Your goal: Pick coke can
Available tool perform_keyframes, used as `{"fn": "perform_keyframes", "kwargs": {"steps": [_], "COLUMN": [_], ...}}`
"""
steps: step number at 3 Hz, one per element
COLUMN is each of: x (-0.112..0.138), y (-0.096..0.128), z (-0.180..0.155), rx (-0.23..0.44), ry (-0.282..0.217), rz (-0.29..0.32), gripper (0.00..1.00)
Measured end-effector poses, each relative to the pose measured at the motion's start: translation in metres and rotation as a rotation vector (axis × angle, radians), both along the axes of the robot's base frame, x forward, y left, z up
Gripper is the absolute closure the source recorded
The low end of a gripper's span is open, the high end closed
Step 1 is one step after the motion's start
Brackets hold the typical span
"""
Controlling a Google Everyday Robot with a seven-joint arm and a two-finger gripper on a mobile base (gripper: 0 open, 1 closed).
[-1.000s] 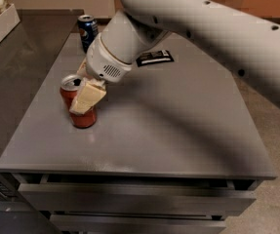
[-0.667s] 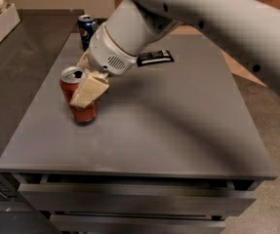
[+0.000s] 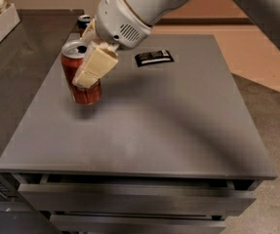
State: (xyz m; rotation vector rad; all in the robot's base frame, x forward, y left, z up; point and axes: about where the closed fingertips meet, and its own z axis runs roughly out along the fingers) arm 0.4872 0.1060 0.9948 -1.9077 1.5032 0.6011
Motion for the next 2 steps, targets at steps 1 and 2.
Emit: {"fn": "perform_keyframes", "kwargs": {"steps": [1,2], "x": [-0.0020,-0.0020], "y": [-0.0162,-0.0161], "z": [0.0507,0.0507], "rx": [0.021,0.021], "ry": [-0.049,-0.049], "rz": [0.013,0.013], "gripper": [1.00,1.00]}}
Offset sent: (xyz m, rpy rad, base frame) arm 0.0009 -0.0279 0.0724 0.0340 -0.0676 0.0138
